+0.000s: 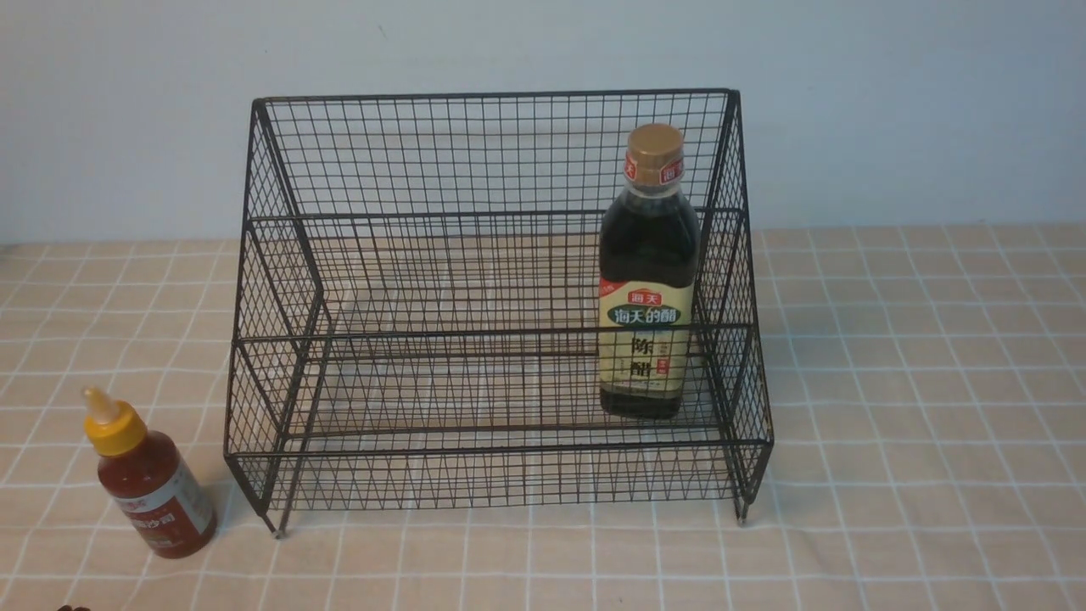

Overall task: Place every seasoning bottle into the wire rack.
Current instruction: Use the left arm to grab the condiment bottle closest to it

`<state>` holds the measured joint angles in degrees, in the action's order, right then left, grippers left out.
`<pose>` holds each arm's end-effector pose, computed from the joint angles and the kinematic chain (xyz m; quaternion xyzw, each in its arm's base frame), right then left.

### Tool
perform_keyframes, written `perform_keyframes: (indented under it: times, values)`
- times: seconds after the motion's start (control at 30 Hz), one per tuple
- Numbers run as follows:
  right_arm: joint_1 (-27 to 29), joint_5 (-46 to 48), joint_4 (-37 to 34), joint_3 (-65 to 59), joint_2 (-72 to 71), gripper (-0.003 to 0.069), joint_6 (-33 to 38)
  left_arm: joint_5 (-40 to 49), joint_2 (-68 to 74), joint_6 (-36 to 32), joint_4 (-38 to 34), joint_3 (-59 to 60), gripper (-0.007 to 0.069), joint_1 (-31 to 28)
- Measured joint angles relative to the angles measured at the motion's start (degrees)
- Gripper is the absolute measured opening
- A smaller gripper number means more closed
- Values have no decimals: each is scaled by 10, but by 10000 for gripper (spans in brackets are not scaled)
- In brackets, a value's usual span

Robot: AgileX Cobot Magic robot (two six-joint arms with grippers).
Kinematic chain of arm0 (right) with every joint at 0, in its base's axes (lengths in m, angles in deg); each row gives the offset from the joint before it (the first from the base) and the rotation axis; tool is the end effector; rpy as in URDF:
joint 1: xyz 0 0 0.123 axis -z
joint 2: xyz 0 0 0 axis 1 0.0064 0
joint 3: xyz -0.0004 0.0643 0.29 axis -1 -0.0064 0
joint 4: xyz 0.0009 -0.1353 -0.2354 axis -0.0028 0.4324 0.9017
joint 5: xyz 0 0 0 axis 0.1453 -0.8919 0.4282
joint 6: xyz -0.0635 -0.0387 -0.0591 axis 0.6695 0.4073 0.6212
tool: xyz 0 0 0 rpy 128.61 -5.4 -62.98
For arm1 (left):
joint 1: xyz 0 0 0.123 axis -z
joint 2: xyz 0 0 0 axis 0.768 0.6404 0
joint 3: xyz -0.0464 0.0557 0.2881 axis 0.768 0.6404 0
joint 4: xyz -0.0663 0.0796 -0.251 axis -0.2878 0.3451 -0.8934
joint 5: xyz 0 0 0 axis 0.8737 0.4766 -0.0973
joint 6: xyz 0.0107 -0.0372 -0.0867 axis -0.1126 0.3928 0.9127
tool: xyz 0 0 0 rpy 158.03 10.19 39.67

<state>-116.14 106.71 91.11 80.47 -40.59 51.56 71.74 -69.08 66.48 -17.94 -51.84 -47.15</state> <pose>-0.0050 -0.0176 0.5272 -0.0722 0.7450 0.1459 0.6469 0.0636 -0.0066 0.1692 0.0783 0.8040 0.0040 0.5894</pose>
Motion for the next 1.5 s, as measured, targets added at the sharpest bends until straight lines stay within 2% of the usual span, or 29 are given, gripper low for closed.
perform_keyframes:
  times: [0.07,0.23,0.4,0.5,0.73,0.93,1.0,1.2,1.27,1.5]
  values:
    - [0,-95,12,-121,-111,-12,-2,0,0,0,0,0,-7,0]
    - [0,-252,8,-299,-233,-13,-9,0,0,0,0,0,-7,0]
    - [0,-345,-24,-413,-279,-13,-20,0,0,0,0,0,-7,0]
    - [0,-366,-56,-460,-283,-13,-21,0,0,0,0,0,-7,0]
    - [0,-368,-65,-526,-283,-13,-21,0,0,0,0,0,-7,0]
    - [4,-371,-20,-610,-284,-13,-20,0,0,0,0,0,-7,0]
    - [25,-376,-6,-643,-284,-13,-20,0,0,0,0,0,-7,0]
    - [148,-409,13,-757,-285,-13,-20,0,0,0,0,0,-7,0]
    - [173,-425,14,-792,-290,-13,-19,0,0,0,0,0,-7,0]
    - [216,-431,15,-824,-300,-13,-19,0,0,0,0,0,-7,0]
